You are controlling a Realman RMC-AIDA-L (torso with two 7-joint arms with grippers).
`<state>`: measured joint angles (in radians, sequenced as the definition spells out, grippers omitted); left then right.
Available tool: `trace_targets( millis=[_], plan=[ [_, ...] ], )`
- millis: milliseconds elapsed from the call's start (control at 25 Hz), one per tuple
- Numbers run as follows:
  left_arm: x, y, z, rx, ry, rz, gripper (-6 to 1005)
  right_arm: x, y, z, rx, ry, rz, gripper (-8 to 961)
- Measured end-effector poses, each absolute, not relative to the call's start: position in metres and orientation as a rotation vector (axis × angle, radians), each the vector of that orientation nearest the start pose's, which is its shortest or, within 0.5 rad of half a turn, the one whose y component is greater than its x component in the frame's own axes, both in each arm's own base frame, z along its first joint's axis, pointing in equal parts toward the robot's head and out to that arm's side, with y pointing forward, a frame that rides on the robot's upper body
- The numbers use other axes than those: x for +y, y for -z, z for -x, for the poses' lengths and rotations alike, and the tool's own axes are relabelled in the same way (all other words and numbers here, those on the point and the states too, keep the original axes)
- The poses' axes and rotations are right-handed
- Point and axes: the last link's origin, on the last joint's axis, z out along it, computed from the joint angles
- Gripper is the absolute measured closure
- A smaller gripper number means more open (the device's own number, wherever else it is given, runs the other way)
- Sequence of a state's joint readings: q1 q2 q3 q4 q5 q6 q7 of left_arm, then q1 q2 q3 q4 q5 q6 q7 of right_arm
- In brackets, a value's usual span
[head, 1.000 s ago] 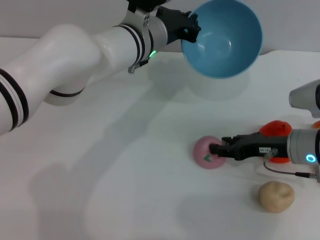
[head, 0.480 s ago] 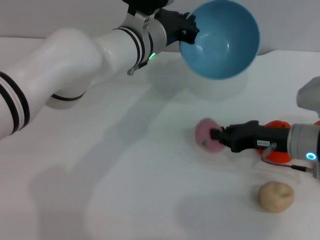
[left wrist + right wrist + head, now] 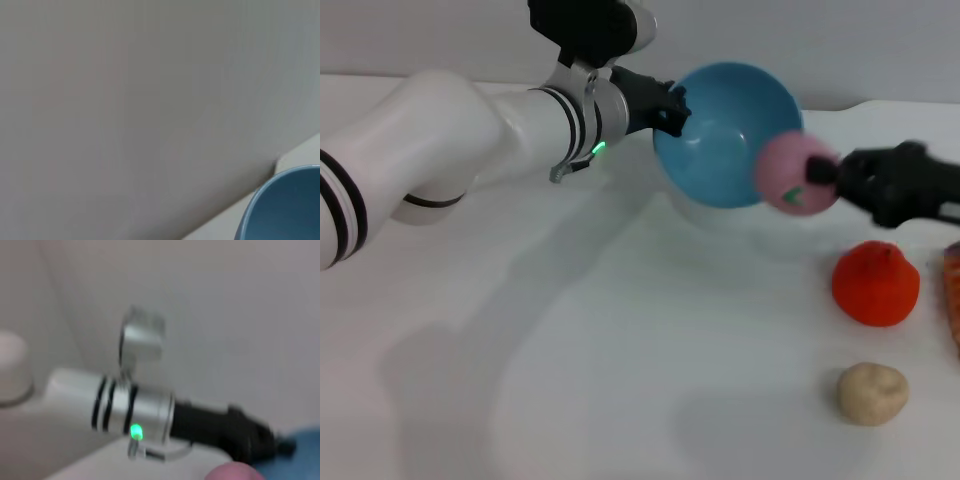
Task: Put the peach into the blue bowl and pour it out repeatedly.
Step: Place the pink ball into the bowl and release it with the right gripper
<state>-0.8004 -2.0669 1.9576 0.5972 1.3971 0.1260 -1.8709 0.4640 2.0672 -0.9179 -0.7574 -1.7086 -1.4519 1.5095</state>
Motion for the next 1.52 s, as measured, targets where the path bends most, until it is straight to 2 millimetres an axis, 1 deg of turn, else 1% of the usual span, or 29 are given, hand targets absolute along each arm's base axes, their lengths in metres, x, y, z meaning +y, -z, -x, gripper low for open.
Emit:
trace_targets(
  millis=[120,200,280,400,520,640,800,1080,1320,1440,1520],
  plan=[
    [0.434,0.106,0.174,-0.651,0.226,2.284,1001,0.344,-0.036,-0.237,0.638,-0.894,2.573,907],
    [0.432,0.11,0.171,-0.685,0.222,2.325,1001,0.345,-0.047,-0.238,0.64,-0.905,2.539,894],
    [0.431,0.114,0.17,-0.715,0.198,2.357,1001,0.346,-0.051,-0.24,0.656,-0.906,2.516,880],
    [0.429,0.119,0.167,-0.753,0.15,2.393,1001,0.35,-0.045,-0.244,0.707,-0.865,2.508,860],
    [0.427,0.122,0.16,-0.777,0.131,2.412,1001,0.359,-0.034,-0.252,0.808,-0.779,2.49,840],
    [0.426,0.122,0.155,-0.782,0.135,2.418,1001,0.366,-0.021,-0.253,0.884,-0.725,2.5,820],
    [0.426,0.122,0.154,-0.781,0.136,2.419,1000,0.371,-0.011,-0.255,0.915,-0.677,2.501,794],
    [0.426,0.121,0.157,-0.787,0.133,2.412,1000,0.373,-0.013,-0.26,0.928,-0.68,2.459,747],
    [0.427,0.12,0.159,-0.778,0.128,2.409,1001,0.374,-0.015,-0.263,0.933,-0.674,2.437,509],
    [0.428,0.119,0.16,-0.782,0.129,2.403,1001,0.371,-0.019,-0.267,0.924,-0.68,2.422,503],
    [0.43,0.117,0.16,-0.785,0.131,2.397,1001,0.366,-0.024,-0.273,0.921,-0.695,2.397,499]
  ],
)
